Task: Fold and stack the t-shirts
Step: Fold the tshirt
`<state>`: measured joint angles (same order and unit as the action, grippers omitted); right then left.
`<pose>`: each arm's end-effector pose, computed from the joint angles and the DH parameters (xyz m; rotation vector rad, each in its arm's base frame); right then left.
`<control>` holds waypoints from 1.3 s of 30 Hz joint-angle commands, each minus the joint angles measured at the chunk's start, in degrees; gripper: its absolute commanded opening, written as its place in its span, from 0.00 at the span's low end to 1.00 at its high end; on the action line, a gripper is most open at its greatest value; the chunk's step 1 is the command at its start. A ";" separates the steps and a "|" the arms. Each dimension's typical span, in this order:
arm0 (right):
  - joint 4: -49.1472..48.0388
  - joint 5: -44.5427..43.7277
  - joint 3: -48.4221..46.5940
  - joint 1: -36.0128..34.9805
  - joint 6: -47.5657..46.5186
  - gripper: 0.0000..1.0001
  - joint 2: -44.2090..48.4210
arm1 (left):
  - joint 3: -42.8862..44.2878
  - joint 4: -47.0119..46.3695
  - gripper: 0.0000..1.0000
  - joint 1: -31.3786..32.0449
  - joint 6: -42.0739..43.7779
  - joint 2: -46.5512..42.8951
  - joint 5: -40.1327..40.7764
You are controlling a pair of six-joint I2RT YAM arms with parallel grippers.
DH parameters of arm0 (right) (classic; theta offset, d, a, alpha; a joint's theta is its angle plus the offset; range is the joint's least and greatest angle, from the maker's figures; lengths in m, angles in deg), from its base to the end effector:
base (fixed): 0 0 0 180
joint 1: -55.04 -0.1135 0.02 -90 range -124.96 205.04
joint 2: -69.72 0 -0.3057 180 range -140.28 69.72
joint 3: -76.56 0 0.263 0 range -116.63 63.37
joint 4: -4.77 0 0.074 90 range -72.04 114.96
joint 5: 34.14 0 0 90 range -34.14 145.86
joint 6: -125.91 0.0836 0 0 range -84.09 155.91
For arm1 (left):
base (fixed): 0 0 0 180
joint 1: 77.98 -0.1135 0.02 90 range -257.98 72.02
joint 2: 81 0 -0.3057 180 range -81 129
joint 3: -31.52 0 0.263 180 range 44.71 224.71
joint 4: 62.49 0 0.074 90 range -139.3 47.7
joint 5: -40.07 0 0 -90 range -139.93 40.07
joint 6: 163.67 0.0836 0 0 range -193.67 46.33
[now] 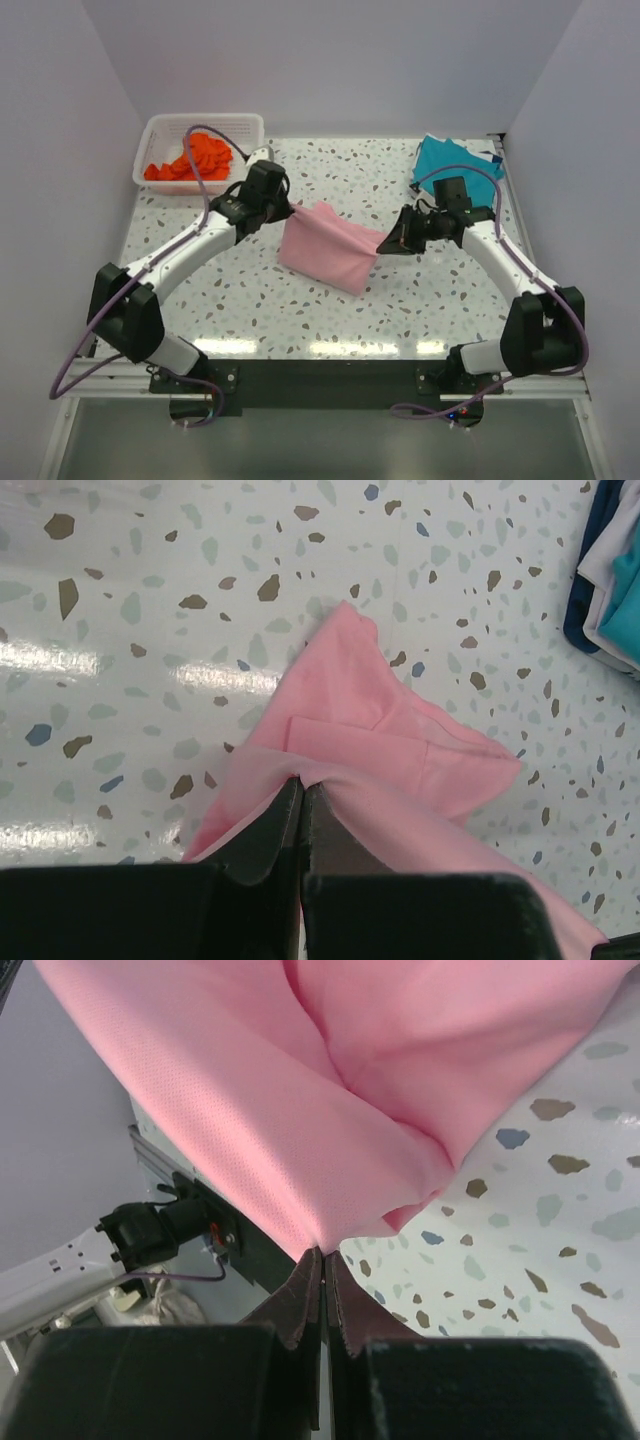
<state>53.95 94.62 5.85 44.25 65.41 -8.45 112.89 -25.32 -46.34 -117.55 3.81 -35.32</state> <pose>0.2796 0.1066 0.2623 0.1525 2.6138 1.1286 0.3282 -0.1774 0.3013 -0.3770 2.2541 -0.4112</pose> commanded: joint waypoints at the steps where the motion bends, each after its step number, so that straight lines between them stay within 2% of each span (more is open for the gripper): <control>1: -2.67 3.07 -2.60 2.78 -1.46 0.00 -3.72 | 4.93 -4.30 0.00 -1.23 2.22 3.77 0.34; 9: -6.45 3.95 -7.17 5.51 -1.72 0.00 -13.58 | 13.81 -4.04 0.00 -2.10 2.66 17.03 -2.13; 17: -12.51 5.27 -9.63 6.83 2.13 0.00 -22.19 | 18.82 -5.00 0.00 -2.81 3.27 25.04 -3.97; 22: -12.78 4.13 -11.39 7.09 2.14 0.00 -26.41 | 21.20 -4.83 0.00 -3.51 3.71 29.52 -5.38; 25: -12.61 2.73 -14.19 7.62 1.88 0.06 -29.22 | 22.78 -4.91 0.01 -3.78 3.80 31.81 -6.61; 26: -11.91 2.29 -15.07 7.80 1.79 0.10 -29.58 | 23.48 -4.92 0.13 -3.78 3.97 32.08 -6.87; 28: -10.15 1.41 -17.35 7.97 1.01 0.15 -29.76 | 24.27 -4.92 0.25 -3.78 4.59 32.25 -8.01; 29: -9.63 0.45 -18.06 8.15 0.74 0.24 -29.58 | 25.06 -4.74 0.47 -3.78 5.03 32.17 -8.80; 31: -7.43 -0.96 -20.51 8.33 -0.66 0.46 -28.53 | 25.86 -4.13 0.73 -3.78 6.17 31.73 -10.04; 32: -6.29 -1.84 -21.40 8.33 -1.10 0.54 -28.09 | 26.30 -3.78 0.98 -3.78 6.26 30.94 -10.13; 33: -4.80 -2.89 -22.11 8.41 -1.98 0.68 -27.57 | 26.39 -3.60 1.00 -3.78 6.70 30.24 -10.22; 34: -4.53 -2.82 -22.37 8.41 -2.25 0.95 -25.99 | 26.39 -2.99 1.00 -3.78 6.70 29.71 -10.22; 35: -4.44 -3.25 -22.11 8.41 -2.42 0.99 -25.02 | 25.87 -2.72 1.00 -3.78 6.70 28.31 -10.30; 39: -6.27 -2.56 -17.64 7.45 -1.46 0.99 -19.14 | 20.60 -4.91 1.00 -3.69 5.83 23.56 -14.15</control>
<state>47.26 92.43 -13.45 52.43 64.45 -34.15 135.73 -28.03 -49.73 -112.39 34.17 -45.90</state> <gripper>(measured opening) 0.986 0.997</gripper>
